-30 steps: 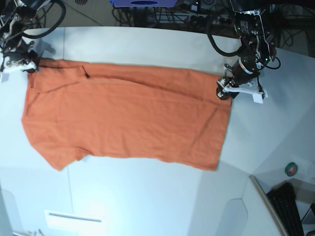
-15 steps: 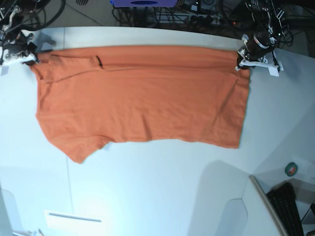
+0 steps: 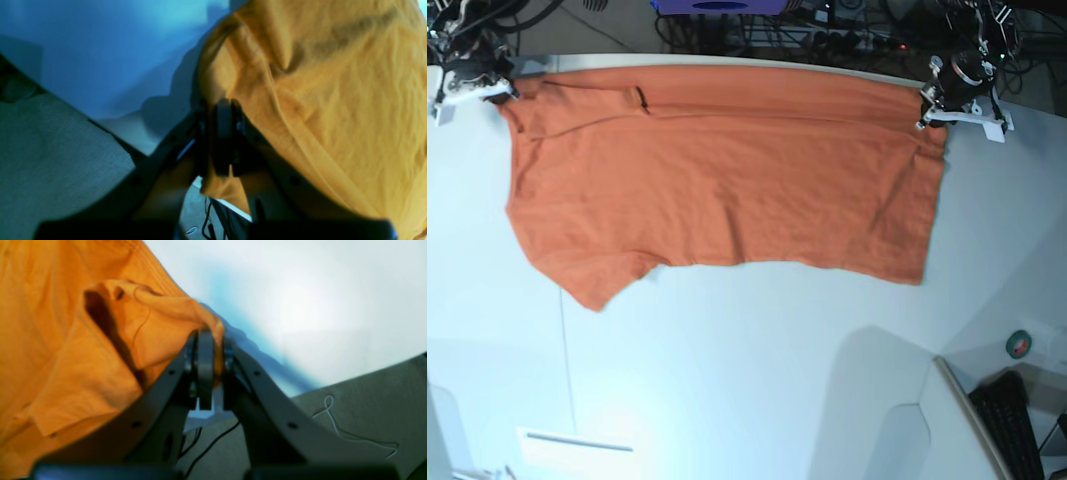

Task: Layout the t-shirt on the table in an organized manner, then fold the t-shirt properly
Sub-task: 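Pull the shoulder edge taut with both grippers, then release, then move both grippers to the hem edge and grasp its corners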

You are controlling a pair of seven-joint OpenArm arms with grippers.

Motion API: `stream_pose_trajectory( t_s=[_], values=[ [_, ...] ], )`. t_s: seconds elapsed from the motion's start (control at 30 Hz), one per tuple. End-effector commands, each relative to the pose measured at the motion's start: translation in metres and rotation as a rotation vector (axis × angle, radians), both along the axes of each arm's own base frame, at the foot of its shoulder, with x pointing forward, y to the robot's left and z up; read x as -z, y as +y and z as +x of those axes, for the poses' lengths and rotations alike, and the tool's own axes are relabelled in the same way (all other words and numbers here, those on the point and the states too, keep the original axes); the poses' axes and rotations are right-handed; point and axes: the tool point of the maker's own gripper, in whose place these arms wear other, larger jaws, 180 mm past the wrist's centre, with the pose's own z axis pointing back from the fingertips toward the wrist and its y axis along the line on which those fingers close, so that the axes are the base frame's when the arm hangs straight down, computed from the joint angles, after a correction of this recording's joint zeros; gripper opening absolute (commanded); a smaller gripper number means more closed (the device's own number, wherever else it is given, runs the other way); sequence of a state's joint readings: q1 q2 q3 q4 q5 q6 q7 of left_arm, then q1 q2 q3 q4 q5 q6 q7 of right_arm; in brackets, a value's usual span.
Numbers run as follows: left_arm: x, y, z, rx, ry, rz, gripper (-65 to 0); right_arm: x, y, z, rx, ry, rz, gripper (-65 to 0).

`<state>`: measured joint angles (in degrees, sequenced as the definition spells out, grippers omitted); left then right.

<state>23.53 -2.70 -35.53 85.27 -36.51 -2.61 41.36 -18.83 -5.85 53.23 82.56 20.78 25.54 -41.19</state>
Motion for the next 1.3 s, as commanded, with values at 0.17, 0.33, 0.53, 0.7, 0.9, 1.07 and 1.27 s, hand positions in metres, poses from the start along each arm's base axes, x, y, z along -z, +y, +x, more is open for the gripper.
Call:
stream_pose_trajectory(
  t_s=[0.17,0.33,0.53,0.7,0.9,1.07,1.27],
  values=[
    [-0.01,0.01,0.012,-0.009,-0.043,0.032,-65.0,-0.012,-0.011,-0.006,0.002,-0.017,-0.048,-65.0],
    [-0.012,0.011,0.016,-0.01,-0.052,0.034,-65.0,-0.019,-0.009,-0.002,-0.001,-0.036,-0.064,-65.0],
    [-0.016,0.012,0.016,-0.008,-0.058,0.042,-65.0,-0.02,-0.011,-0.003,0.004,-0.034,-0.067,-65.0],
    [-0.034,0.024,0.019,-0.021,-0.095,0.085,-29.3,-0.02,-0.011,-0.006,0.005,-0.029,-0.069,-36.9],
    [-0.06,0.066,0.013,-0.12,-0.142,0.163,-16.3,-0.042,-0.031,-0.004,0.016,-0.065,-0.147,-39.3],
    [-0.081,0.084,0.016,-0.13,-0.179,0.218,-16.3,-0.076,-0.048,0.017,0.021,-0.143,-0.239,-39.3],
    [-0.084,0.085,0.028,-0.132,-0.203,0.212,-16.5,-0.102,-0.042,0.079,-0.068,-0.264,-0.268,-39.2]
  ],
)
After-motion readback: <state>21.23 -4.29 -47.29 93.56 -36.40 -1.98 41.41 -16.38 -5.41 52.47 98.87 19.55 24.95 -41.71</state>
